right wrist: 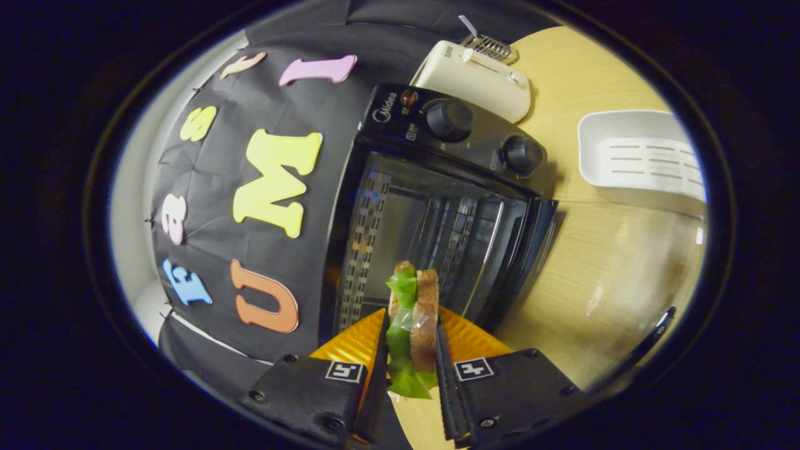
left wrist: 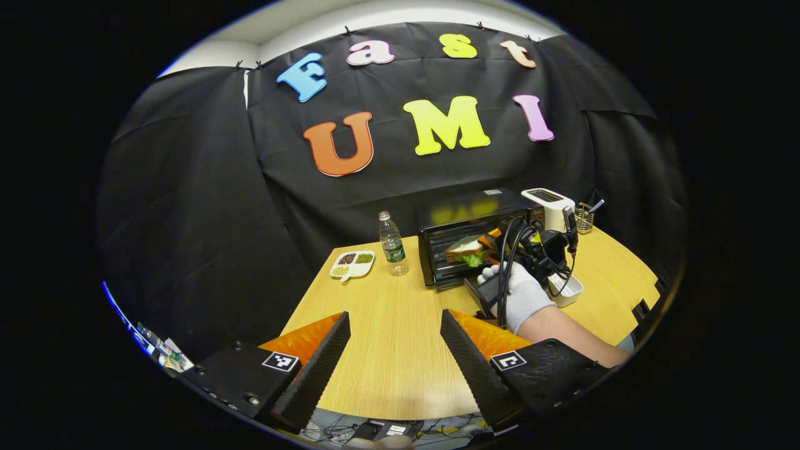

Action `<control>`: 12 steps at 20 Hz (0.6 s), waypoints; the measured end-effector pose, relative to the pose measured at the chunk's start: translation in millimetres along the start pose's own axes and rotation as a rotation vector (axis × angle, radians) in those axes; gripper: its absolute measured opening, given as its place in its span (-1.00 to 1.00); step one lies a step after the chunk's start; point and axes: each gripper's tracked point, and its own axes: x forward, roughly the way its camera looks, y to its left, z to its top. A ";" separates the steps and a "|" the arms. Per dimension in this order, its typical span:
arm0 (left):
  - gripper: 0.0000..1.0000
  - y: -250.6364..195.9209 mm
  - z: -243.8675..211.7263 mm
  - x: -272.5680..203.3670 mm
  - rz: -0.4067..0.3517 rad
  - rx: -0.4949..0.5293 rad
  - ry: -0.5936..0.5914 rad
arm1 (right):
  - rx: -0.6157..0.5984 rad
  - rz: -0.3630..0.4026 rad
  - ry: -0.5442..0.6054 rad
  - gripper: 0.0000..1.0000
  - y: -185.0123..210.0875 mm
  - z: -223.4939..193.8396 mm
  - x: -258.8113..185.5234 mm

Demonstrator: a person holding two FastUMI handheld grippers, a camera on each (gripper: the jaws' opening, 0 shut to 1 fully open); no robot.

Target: Open the electric oven with the left hand, put the food in, and close the electric oven.

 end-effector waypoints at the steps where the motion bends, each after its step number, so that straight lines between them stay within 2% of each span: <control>1: 0.92 1.6 -3.7 1.2 0.006 -0.004 0.009 | 0.000 0.000 -0.009 -0.21 -0.6 -0.3 7.2; 7: 0.92 6.6 -11.7 10.4 0.028 -0.034 0.023 | 0.022 -0.018 -0.032 -0.21 -7.3 8.2 42.3; 8: 0.92 4.8 -12.5 11.2 0.025 -0.038 0.023 | 0.008 -0.022 -0.035 -0.40 -7.7 8.1 44.3; 9: 0.92 3.1 -13.2 10.9 0.022 -0.041 0.023 | 0.000 -0.032 -0.031 -0.40 -9.3 7.3 45.3; 10: 0.92 1.5 -12.7 10.1 0.016 -0.044 0.023 | -0.012 -0.046 -0.034 -0.16 -12.6 7.9 46.4; 11: 0.92 2.2 -12.6 9.9 0.017 -0.046 0.017 | -0.031 -0.071 -0.037 -0.11 -18.7 9.1 46.3; 12: 0.92 3.0 -11.3 10.4 0.018 -0.049 0.016 | -0.044 -0.083 -0.042 0.02 -21.8 10.1 45.3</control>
